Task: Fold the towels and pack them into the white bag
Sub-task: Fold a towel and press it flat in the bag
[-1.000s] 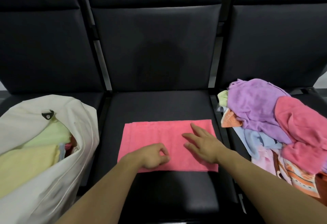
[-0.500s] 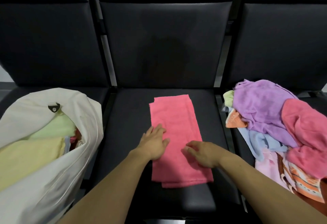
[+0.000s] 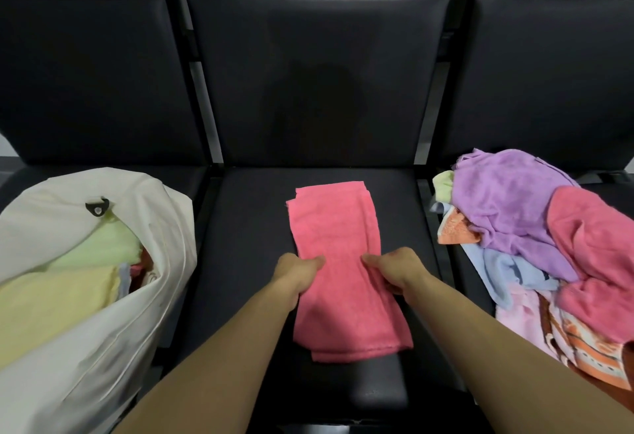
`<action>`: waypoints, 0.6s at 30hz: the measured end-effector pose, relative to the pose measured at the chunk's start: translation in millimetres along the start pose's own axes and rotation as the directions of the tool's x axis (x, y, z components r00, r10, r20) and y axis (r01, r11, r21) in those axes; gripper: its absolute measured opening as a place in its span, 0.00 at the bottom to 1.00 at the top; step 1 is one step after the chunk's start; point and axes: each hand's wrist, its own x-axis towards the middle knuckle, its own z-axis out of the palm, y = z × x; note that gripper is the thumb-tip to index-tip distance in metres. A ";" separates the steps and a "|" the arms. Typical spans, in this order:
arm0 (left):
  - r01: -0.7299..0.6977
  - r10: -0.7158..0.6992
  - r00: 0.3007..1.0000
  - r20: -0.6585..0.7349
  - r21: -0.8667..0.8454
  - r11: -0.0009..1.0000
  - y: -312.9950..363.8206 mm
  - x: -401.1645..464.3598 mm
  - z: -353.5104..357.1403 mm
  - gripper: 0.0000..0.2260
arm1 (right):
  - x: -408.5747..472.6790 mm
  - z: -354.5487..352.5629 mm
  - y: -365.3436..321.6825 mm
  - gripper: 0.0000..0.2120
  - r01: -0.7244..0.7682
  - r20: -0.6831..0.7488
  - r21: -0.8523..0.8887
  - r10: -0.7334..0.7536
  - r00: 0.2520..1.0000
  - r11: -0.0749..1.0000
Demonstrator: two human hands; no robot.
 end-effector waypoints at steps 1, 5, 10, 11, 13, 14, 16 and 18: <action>0.005 -0.005 1.000 0.021 -0.010 1.000 0.3 -0.8 -1.4 0.14 | 1.2 -1.1 0.7 0.17 0.015 -0.001 -0.005 -0.015 1.000 1.000; -0.028 0.029 0.999 -0.028 0.045 0.999 -4.0 -1.6 -0.2 0.12 | 0.2 -10.1 2.9 0.18 0.095 -0.024 -0.009 -0.095 0.995 0.995; -0.060 0.052 0.997 -0.057 -0.138 0.989 1.2 -11.2 1.5 0.11 | -8.9 -22.5 3.6 0.14 0.204 0.000 0.081 -0.205 0.979 0.976; -0.035 0.028 0.999 -0.036 -0.230 0.973 1.8 -10.9 0.3 0.11 | -10.1 -24.6 3.5 0.15 0.236 -0.010 0.091 -0.236 0.972 0.967; 0.018 -0.010 1.000 0.022 -0.421 0.907 4.6 -15.5 -3.5 0.15 | -13.7 -28.9 1.8 0.13 0.324 -0.044 0.097 -0.321 0.946 0.941; 0.024 -0.019 1.000 0.015 -0.478 0.878 6.0 -17.1 -4.6 0.20 | -16.2 -30.9 0.5 0.12 0.365 -0.055 0.104 -0.361 0.931 0.925; -0.040 -0.001 0.997 -0.083 -0.494 0.869 10.2 -24.0 -9.5 0.28 | -21.3 -34.0 -1.8 0.12 0.445 -0.070 0.122 -0.439 0.896 0.887; -0.172 0.083 0.975 -0.205 -0.467 0.868 16.7 -35.0 -15.8 0.30 | -25.0 -36.1 -4.4 0.12 0.524 -0.080 0.149 -0.518 0.851 0.838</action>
